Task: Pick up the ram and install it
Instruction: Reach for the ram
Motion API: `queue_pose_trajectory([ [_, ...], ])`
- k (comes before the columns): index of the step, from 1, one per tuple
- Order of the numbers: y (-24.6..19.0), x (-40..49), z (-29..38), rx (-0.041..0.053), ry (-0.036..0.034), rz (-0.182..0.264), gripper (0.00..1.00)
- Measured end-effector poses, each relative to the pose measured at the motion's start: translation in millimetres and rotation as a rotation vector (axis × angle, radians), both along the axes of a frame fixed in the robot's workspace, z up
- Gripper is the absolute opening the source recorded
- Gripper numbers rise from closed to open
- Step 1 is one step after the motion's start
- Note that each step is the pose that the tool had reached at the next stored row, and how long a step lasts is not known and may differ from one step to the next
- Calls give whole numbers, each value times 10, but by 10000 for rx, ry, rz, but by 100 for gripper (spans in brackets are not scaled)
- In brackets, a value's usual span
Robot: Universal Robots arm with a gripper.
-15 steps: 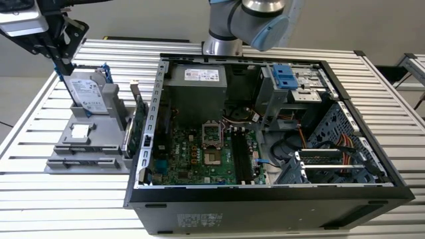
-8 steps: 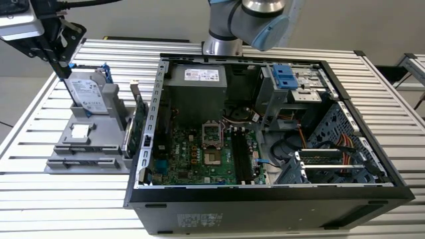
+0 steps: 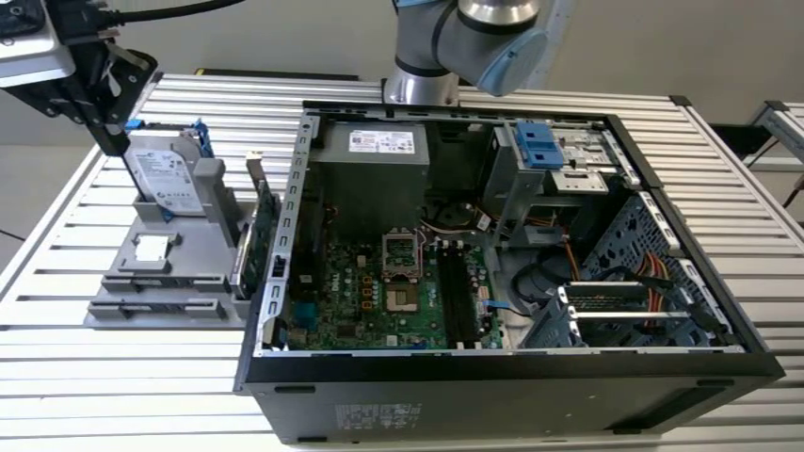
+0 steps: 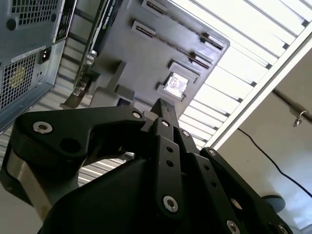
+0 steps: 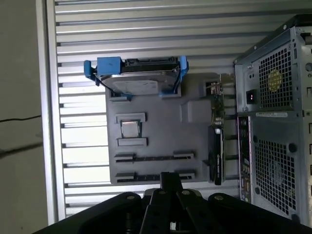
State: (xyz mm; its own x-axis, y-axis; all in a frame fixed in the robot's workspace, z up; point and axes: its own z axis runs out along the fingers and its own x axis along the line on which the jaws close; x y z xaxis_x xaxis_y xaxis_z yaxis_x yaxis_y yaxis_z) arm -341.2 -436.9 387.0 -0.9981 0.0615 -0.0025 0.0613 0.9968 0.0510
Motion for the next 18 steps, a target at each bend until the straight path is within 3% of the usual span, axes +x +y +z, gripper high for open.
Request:
queue_pose_trajectory([
  [18, -164, -24, -10, 2, -1, 618, 0],
])
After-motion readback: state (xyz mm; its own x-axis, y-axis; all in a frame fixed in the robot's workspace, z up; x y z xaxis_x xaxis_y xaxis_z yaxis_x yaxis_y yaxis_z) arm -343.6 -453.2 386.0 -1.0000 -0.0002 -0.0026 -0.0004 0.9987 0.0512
